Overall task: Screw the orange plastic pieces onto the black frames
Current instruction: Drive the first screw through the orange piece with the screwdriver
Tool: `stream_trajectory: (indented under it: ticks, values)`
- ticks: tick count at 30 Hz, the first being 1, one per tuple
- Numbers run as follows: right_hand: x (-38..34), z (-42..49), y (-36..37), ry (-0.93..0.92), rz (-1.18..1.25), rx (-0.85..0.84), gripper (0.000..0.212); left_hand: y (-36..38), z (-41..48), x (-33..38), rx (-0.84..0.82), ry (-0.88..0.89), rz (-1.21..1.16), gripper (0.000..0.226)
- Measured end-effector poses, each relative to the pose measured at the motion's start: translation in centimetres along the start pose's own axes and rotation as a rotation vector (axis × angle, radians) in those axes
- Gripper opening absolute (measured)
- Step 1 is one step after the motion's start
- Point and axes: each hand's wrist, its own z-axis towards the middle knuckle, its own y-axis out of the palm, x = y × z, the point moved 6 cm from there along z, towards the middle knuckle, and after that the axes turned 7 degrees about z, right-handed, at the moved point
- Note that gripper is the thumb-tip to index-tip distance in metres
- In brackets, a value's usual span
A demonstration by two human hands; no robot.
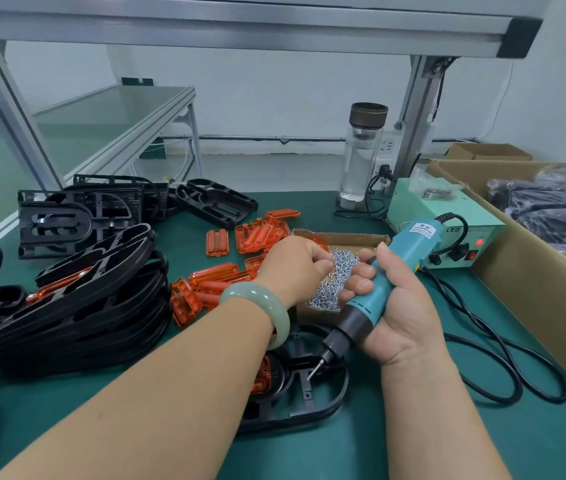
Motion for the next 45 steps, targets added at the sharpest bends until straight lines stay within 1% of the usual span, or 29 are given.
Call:
stream_trajectory:
  ticks: [2, 5, 7, 11, 16, 20, 24, 27, 29, 32, 34, 37, 40, 45]
  values:
    - [0.0, 0.0, 0.0, 0.0, -0.003, -0.003, 0.018, 0.0, 0.1, -0.1, 0.007, -0.017, -0.069, 0.011]
    - [0.1, 0.0, 0.0, -0.002, -0.005, -0.008, 0.018, 0.0, 0.2, -0.1, 0.018, -0.035, -0.171, 0.016]
    - [0.1, 0.0, 0.0, -0.001, -0.006, -0.007, 0.018, -0.2, 0.0, -0.1, 0.038, -0.045, -0.206, 0.015]
    - [0.1, -0.1, 0.2, 0.005, 0.004, -0.021, 0.015, -1.8, -1.0, 0.2, 0.138, -0.041, -0.274, 0.019]
    - [0.2, -0.3, 0.5, -0.008, 0.02, -0.014, 0.017, -4.5, -4.5, -0.9, 0.232, -0.071, -0.461, 0.018]
    - [0.4, -0.5, 0.6, -0.026, 0.03, -0.002, 0.015, -5.3, -8.6, -3.4, 0.275, -0.146, -0.562, 0.014]
    - [0.8, -0.8, 1.0, -0.065, 0.064, 0.005, 0.014, -5.3, -12.2, -6.1, 0.281, -0.231, -0.725, 0.02]
    - [1.0, -1.2, 1.4, -0.137, 0.135, 0.02, 0.015, -5.0, -13.9, -7.5, 0.298, -0.299, -0.823, 0.022]
    - [1.1, -1.5, 1.7, -0.205, 0.161, 0.029, 0.016, -4.3, -14.5, -7.5, 0.276, -0.333, -0.893, 0.024]
    - [1.1, -2.0, 1.9, -0.291, 0.181, 0.024, 0.019, -3.5, -14.7, -6.8, 0.208, -0.368, -1.086, 0.021]
    - [1.0, -2.1, 2.0, -0.334, 0.182, 0.018, 0.019, -3.3, -14.6, -6.7, 0.176, -0.396, -1.17, 0.021]
    - [0.7, -2.5, 2.1, -0.385, 0.184, 0.027, 0.018, -3.0, -14.4, -6.7, 0.138, -0.446, -1.242, 0.014]
    - [0.7, -3.0, 2.3, -0.421, 0.177, 0.02, 0.016, -3.0, -14.3, -6.7, 0.112, -0.479, -1.307, 0.016]
    - [1.4, -3.7, 2.5, -0.437, 0.187, 0.039, 0.011, -3.3, -14.4, -6.3, 0.034, -0.466, -1.393, 0.017]
